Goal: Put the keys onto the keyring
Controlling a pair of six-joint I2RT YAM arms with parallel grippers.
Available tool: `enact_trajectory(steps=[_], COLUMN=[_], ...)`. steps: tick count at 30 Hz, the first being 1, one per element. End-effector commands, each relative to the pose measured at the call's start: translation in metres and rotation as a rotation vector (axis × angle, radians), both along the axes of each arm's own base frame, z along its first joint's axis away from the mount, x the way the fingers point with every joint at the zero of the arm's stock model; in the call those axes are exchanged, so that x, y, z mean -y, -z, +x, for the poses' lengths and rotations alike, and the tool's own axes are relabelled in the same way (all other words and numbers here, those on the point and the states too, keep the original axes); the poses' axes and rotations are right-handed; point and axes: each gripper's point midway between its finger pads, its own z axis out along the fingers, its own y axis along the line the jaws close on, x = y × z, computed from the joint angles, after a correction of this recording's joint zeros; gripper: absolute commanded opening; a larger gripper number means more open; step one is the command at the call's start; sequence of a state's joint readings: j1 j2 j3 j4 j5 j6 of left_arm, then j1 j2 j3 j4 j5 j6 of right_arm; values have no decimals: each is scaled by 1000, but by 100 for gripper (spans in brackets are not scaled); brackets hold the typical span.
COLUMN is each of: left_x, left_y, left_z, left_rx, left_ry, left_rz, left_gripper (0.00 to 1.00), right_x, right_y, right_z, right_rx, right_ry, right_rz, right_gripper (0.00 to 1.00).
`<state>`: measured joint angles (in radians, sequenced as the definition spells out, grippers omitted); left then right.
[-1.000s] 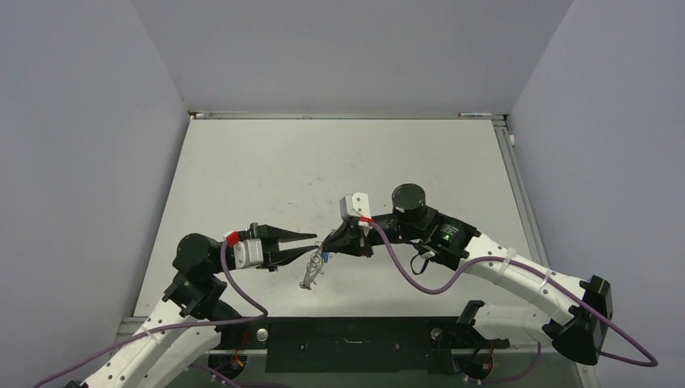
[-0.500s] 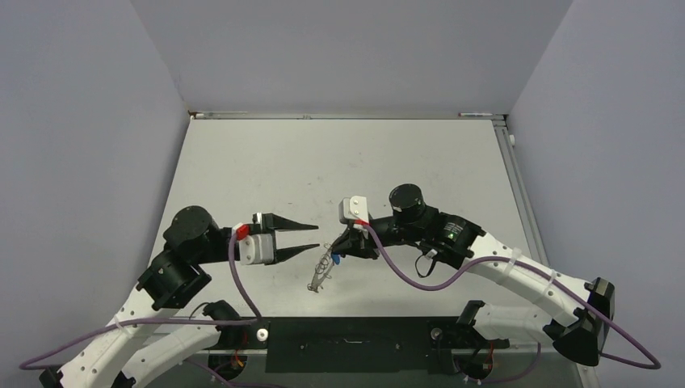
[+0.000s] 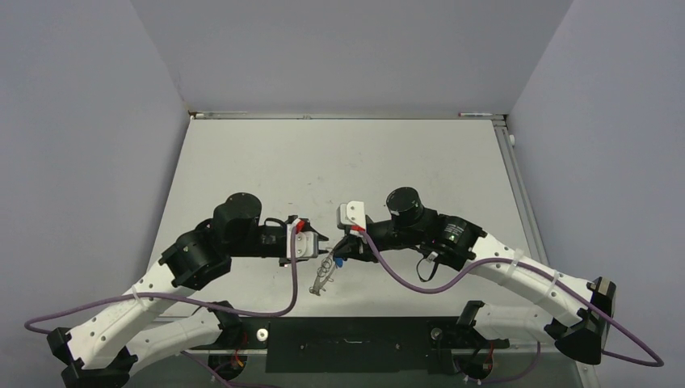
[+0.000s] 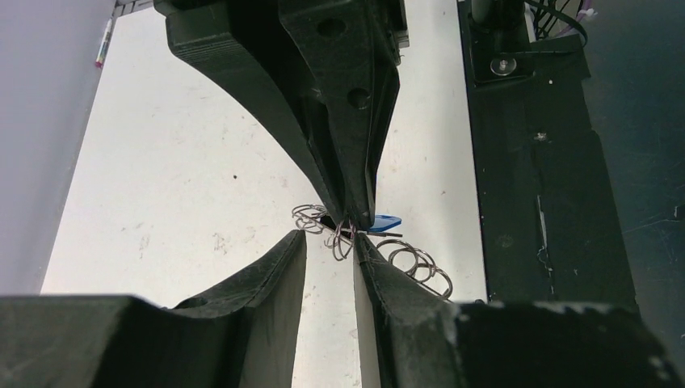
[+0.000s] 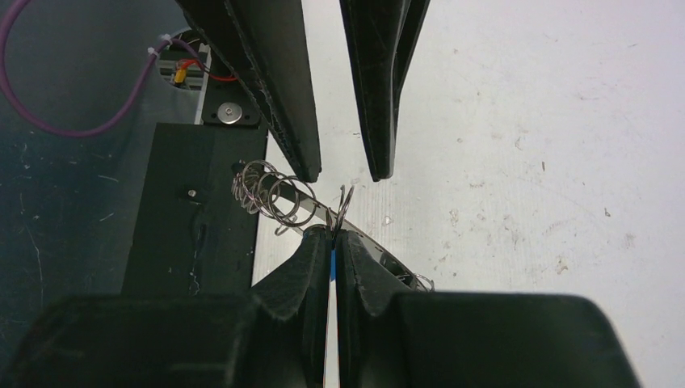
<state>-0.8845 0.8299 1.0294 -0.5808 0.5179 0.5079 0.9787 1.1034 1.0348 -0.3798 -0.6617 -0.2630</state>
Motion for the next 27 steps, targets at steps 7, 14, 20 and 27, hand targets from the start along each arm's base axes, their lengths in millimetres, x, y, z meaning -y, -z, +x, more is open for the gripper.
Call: enact_trajectory(steps=[7,14,20,27], left_x=[1,4,5,8], left_y=[-5,-1,4,7], left_z=[6,5,3,-2], left_rx=[42,41,28,18], left_ry=[-14,-3,10,42], left_rz=[13,10,18,9], left_gripper=[25,22,23,23], right_x=[-6,-8,-9,-10], right_y=[-41,-39,-40,-41], right_z=[-3,-3,-2,-1], right_rx=[89,90,96,98], right_ry=[-18,-25,-22,-23], right_rz=[92,88,89,90], right_gripper=[5,5,5,5])
